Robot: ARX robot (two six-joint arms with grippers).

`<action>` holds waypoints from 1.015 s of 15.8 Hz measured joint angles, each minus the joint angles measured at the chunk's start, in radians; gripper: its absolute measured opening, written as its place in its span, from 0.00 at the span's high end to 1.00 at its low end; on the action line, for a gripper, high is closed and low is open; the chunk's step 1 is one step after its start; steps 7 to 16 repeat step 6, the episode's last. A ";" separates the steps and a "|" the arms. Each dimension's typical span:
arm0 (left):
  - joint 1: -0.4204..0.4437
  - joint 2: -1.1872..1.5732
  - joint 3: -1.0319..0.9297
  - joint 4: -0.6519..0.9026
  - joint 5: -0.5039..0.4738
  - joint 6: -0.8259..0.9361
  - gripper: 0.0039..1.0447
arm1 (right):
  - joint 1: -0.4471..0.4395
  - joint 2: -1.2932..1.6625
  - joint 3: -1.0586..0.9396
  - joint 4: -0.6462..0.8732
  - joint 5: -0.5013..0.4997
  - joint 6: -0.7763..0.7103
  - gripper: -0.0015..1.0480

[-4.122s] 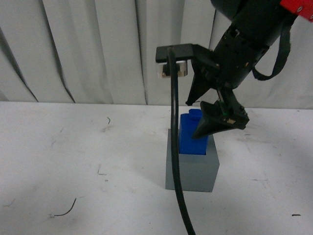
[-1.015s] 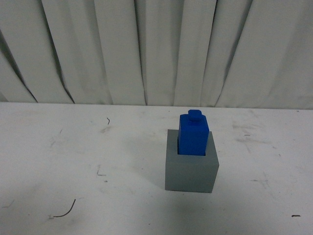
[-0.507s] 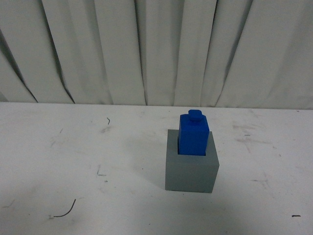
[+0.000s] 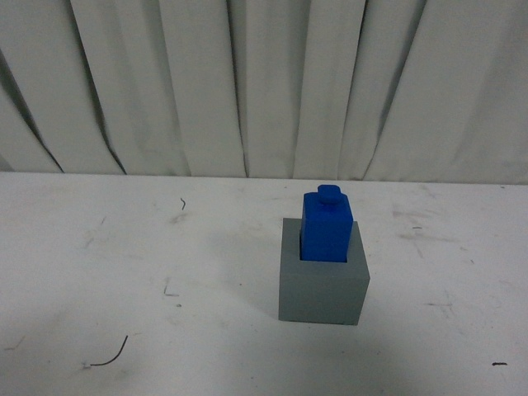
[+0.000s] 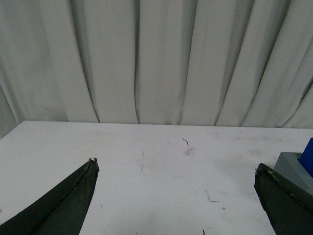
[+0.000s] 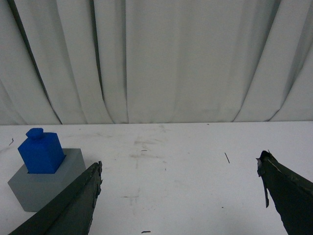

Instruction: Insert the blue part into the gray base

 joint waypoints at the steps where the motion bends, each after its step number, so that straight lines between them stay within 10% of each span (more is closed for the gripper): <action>1: 0.000 0.000 0.000 0.000 0.000 0.000 0.06 | 0.000 0.000 0.000 0.000 0.000 0.000 0.06; 16: 0.000 0.000 0.000 0.000 0.000 0.000 0.06 | 0.000 0.000 0.000 0.000 0.000 0.000 0.06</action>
